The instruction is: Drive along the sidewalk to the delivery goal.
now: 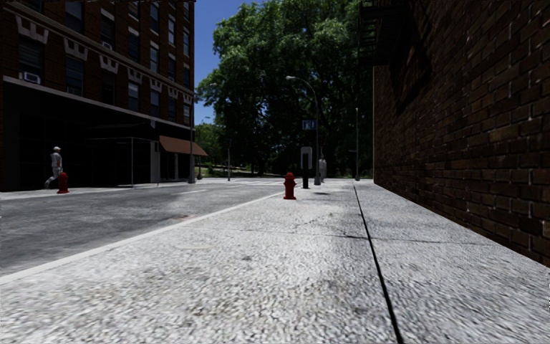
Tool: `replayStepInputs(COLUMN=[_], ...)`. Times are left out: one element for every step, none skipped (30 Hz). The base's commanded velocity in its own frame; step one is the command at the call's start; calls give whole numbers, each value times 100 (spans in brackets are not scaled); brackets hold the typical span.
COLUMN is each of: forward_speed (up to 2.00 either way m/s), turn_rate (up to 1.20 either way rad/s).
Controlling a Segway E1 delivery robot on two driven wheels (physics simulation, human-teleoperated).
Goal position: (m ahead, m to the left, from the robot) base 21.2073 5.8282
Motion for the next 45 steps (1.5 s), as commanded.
replayStepInputs(forward_speed=[160,160,160,160,160,160,160,160,160,160,160,160,160,160,160,160,160,160,160,160,160,160,160,160,160,160,160,160,160,160,160,160,160,160,160,160,160,160,160,160,160,160,160,160,160], turn_rate=[-120,-120,-120,-120,-34,0,0,0,0,0,0,0,0,0,0,0,0,0,0,0,0,0,0,0,0,0,0,0,0,0,0,0,0,0,0,0,0,0,0,0,0,0,0,0,0])
